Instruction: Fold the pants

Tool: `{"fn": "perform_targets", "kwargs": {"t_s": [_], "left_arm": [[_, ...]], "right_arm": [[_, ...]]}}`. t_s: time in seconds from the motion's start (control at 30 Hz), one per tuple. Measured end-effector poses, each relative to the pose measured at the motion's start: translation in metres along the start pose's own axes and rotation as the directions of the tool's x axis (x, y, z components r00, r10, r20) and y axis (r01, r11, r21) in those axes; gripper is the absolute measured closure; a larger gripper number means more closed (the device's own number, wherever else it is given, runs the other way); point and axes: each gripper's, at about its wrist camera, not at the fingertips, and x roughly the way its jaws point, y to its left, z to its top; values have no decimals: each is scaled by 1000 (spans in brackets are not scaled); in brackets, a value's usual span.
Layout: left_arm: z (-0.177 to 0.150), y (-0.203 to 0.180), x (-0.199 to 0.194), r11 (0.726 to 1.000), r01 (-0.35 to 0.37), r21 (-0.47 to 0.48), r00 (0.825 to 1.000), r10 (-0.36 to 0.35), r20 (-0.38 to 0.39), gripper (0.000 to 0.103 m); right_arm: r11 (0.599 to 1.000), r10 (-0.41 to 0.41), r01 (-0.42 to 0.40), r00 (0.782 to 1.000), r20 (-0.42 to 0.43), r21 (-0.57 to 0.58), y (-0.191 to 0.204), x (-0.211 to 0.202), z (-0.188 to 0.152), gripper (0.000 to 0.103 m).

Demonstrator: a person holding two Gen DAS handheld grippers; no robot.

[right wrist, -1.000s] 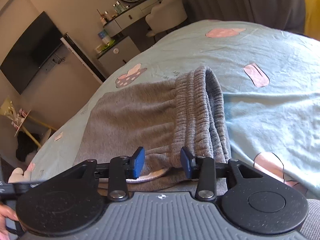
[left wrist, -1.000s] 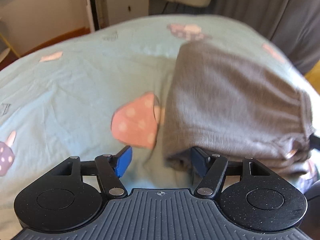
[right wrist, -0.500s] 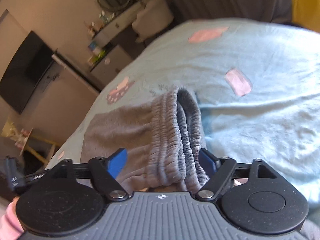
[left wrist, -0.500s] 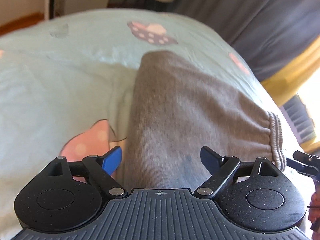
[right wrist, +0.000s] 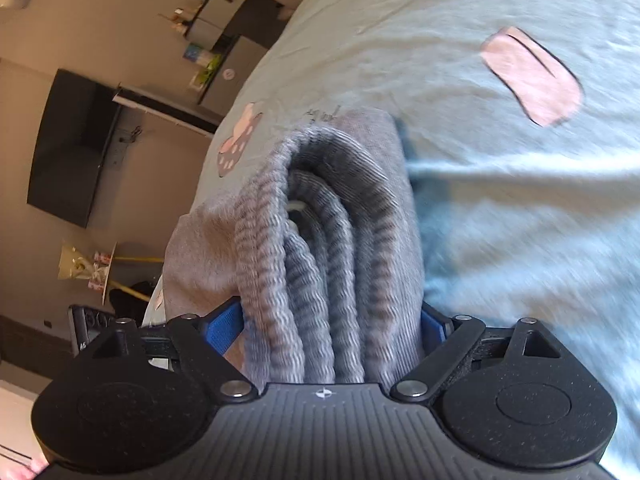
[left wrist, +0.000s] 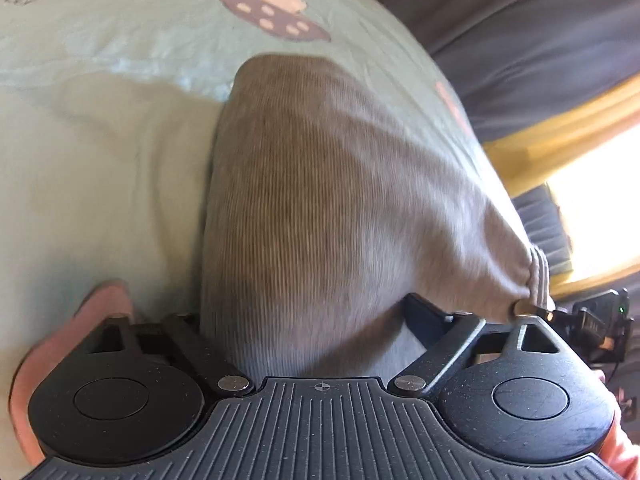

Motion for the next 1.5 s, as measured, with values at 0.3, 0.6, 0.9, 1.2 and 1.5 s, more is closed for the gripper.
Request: {"fn": "perform_targets", "kwargs": {"t_s": [0.3, 0.6, 0.9, 1.2, 1.5], "left_arm": [[-7, 0, -3, 1000, 15, 15, 999, -16, 33, 31], [-5, -19, -21, 1000, 3, 28, 993, -7, 119, 64], [35, -39, -45, 999, -23, -41, 973, 32, 228, 58], [1, -18, -60, 989, -146, -34, 938, 149, 314, 22], [60, 42, -20, 907, 182, -379, 975, -117, 189, 16]], "right_arm": [[996, -40, 40, 999, 2, -78, 14, 14, 7, 31], [967, -114, 130, 990, 81, -220, 60, 12, 3, 49], [950, -127, 179, 970, 207, -257, 102, -1, 49, 37], [912, -276, 362, 889, 366, -193, 88, -29, 6, 19], [964, -222, 264, 870, 440, -35, 63, -33, -44, 19]]}}
